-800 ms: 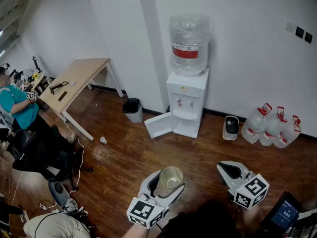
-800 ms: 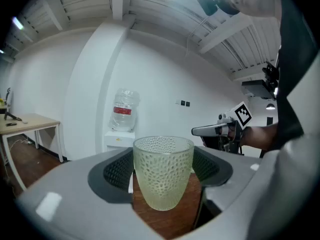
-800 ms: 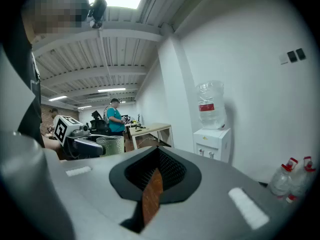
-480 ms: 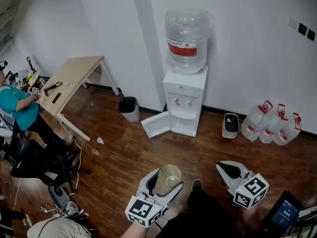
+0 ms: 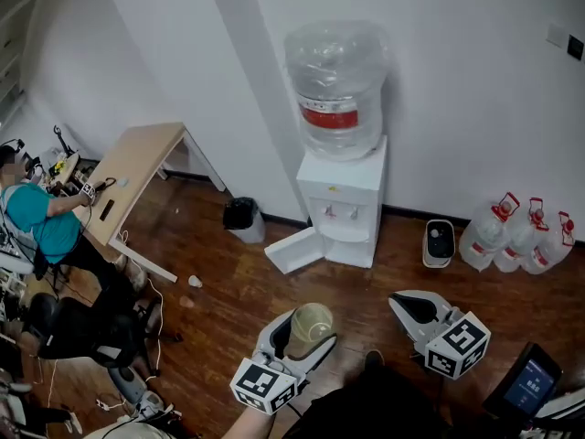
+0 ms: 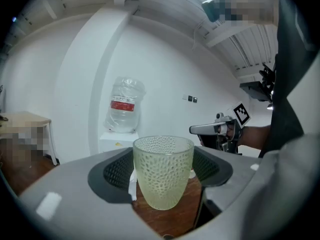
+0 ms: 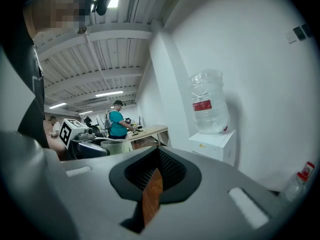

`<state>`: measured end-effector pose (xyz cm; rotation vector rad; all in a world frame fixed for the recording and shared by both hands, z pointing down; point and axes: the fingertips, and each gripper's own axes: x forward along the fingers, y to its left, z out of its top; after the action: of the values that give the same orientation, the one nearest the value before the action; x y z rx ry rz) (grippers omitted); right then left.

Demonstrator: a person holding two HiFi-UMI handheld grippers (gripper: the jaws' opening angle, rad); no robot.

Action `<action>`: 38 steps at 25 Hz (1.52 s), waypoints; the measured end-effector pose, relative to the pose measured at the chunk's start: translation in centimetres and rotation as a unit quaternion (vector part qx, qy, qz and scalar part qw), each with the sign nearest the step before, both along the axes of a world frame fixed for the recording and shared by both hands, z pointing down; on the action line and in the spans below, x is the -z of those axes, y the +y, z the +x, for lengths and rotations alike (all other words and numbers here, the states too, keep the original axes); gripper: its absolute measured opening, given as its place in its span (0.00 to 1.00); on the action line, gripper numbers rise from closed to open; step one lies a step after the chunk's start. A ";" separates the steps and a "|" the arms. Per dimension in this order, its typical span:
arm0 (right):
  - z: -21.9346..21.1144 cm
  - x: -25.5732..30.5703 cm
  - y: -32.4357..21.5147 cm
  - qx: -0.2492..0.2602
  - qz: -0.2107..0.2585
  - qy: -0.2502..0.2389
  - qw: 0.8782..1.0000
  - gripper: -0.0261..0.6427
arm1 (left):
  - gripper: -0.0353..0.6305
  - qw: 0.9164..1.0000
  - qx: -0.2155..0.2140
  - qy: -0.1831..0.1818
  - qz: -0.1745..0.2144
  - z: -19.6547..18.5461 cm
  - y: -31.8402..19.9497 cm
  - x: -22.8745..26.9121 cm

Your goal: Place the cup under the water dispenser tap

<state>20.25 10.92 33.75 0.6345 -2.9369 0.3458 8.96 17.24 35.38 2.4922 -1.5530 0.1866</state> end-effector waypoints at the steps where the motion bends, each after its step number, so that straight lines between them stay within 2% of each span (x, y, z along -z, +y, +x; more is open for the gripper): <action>1: -0.1 0.0 -1.0 0.003 -0.002 -0.002 1.000 0.04 | 0.60 1.000 -0.002 -0.003 -0.005 0.1 -1.2 -0.2; 5: -0.3 -0.7 -4.6 0.014 -0.011 -0.001 1.000 0.04 | 0.60 1.000 -0.016 -0.025 -0.001 0.5 -5.8 -0.4; 11: -2.2 -1.4 -8.9 -0.006 -0.028 0.005 1.000 0.04 | 0.60 0.999 -0.033 -0.018 -0.015 -2.1 -10.7 -0.8; 14: -3.7 -1.6 -11.4 -0.032 -0.027 0.011 0.999 0.04 | 0.60 0.998 -0.053 -0.012 -0.012 -3.8 -12.9 -1.3; 21: -8.8 -0.4 -14.8 -0.096 -0.018 0.010 0.995 0.04 | 0.60 0.994 -0.107 -0.027 -0.012 -9.9 -16.8 -2.1; 26: -11.5 -0.4 -16.2 -0.136 -0.016 0.019 0.990 0.04 | 0.60 0.989 -0.145 -0.018 -0.016 -12.5 -19.3 -3.3; 30: -12.6 -1.7 -16.5 -0.168 -0.031 0.040 0.985 0.04 | 0.60 0.985 -0.172 -0.014 -0.019 -13.3 -21.3 -5.6; 33: -13.0 -2.1 -16.6 -0.184 -0.034 0.046 0.981 0.04 | 0.60 0.980 -0.195 -0.002 -0.036 -12.9 -22.7 -7.8; 38: -11.2 -3.1 -17.1 -0.200 -0.045 0.058 0.977 0.04 | 0.60 0.978 -0.202 0.007 -0.059 -11.2 -25.1 -11.0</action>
<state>9.07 -6.16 36.81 1.1911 -2.6511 0.4581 -2.29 -7.81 46.33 2.6757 -0.9799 0.3098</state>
